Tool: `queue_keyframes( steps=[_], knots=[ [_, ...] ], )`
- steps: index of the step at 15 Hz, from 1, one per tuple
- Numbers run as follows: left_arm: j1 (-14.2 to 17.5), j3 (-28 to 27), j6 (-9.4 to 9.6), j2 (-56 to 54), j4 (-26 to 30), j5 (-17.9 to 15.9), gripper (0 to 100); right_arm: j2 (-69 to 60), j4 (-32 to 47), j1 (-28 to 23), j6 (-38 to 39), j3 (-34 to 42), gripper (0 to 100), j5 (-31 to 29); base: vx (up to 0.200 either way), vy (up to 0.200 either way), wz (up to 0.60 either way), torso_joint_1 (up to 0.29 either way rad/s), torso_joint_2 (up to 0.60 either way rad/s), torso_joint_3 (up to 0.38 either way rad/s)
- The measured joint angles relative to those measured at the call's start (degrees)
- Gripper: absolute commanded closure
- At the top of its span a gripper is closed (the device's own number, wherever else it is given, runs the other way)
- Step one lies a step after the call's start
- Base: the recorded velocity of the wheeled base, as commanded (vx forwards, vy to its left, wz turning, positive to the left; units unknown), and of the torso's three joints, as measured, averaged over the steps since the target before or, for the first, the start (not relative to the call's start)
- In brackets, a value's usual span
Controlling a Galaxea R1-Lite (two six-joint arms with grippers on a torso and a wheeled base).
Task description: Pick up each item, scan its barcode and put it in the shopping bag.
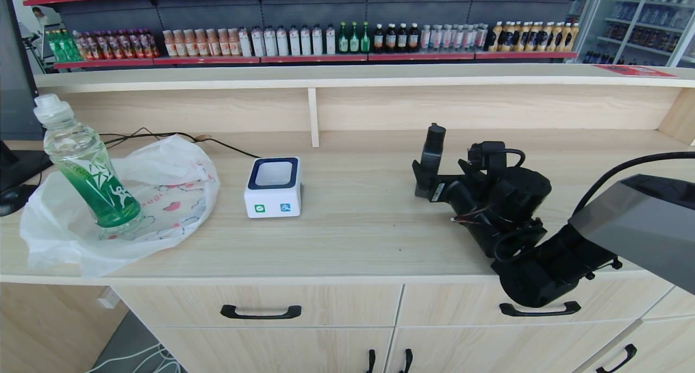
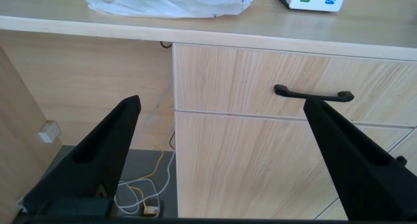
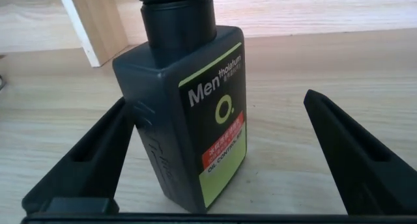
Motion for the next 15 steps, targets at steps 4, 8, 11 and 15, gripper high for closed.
queue_keyframes(
  steps=[4,8,11,15],
  knots=[
    [0.0,0.0,-0.01,0.0,0.01,0.0,0,-0.16,0.04,-0.4,-0.84,0.41,0,-0.22,0.0,0.0,0.0,0.0,0.0,0.0],
    [0.0,0.0,-0.04,0.0,0.0,0.0,0,-0.24,1.8,0.2,-1.72,-1.55,0,0.23,0.0,0.0,0.0,0.0,0.0,0.0],
    [0.0,0.0,-0.01,0.0,0.01,0.0,0,-0.27,6.35,1.05,-1.69,-4.55,0,0.69,0.0,0.0,0.0,0.0,0.0,0.0],
    [0.0,0.0,-0.01,0.0,0.0,0.0,0,0.65,9.5,0.45,-1.48,-7.78,0,1.12,0.0,0.0,0.0,0.0,0.0,0.0]
  ],
)
